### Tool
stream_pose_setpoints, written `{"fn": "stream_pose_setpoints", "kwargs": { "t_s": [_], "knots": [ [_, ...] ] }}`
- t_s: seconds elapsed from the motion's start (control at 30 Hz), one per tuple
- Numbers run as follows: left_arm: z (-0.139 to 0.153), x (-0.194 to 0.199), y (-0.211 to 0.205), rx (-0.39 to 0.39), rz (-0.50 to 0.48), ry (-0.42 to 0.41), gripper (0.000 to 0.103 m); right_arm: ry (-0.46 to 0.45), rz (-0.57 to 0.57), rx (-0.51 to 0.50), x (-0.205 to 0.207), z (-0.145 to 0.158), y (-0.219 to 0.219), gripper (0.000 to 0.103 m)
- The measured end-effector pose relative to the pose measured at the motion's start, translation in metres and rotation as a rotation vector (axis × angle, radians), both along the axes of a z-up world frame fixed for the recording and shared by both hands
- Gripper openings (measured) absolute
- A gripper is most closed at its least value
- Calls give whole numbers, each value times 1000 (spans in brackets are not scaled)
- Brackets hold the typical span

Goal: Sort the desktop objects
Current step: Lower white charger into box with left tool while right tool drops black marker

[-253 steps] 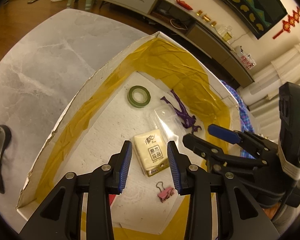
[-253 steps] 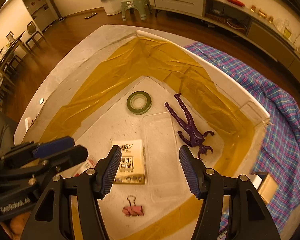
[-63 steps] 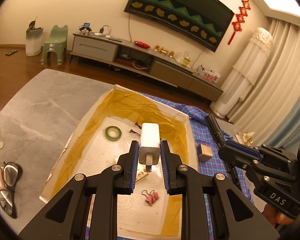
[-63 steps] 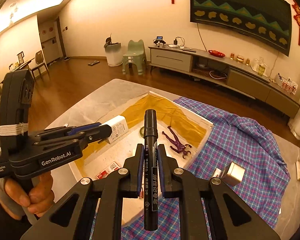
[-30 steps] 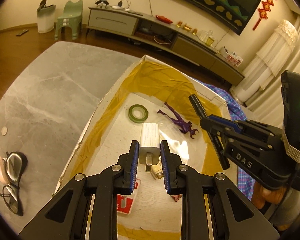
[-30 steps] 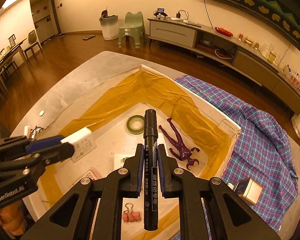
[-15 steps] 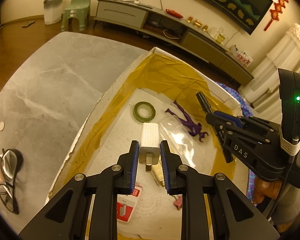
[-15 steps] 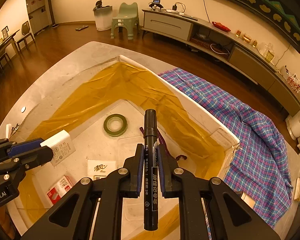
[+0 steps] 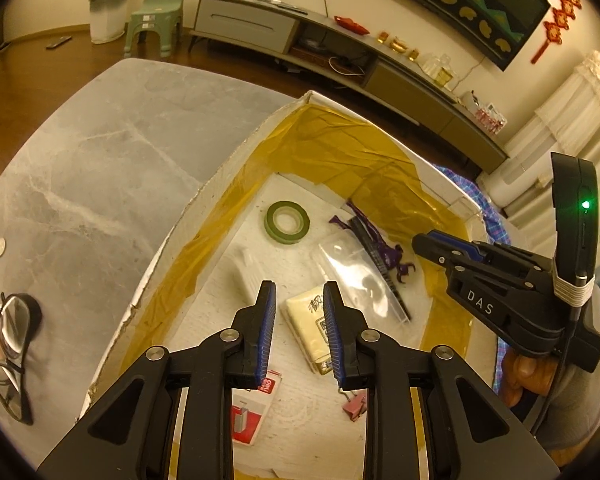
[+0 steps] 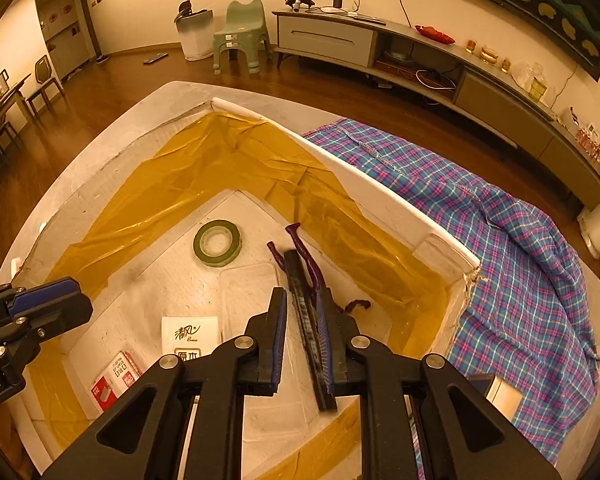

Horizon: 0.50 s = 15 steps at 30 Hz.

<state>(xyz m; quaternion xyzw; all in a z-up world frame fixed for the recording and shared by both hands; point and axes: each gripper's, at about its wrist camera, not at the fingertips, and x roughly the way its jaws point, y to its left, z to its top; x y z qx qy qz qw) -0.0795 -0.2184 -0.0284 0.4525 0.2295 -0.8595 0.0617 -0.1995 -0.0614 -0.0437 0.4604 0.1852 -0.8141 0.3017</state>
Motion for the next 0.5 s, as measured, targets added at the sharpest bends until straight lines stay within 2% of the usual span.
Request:
{"fn": "stream_pose_setpoints", "kwargs": {
  "t_s": [0.2,0.27,0.5],
  "knots": [
    [6,4,3,-32,-6,15,26,-11,6,-17,8,6,4,21],
    [8,4,4,-52,-3,19,26,-15,11,-20,11,8,6,25],
    [15,11,5,-77,-9,49,26,-21,24,-24,24,18,13,32]
  ]
}}
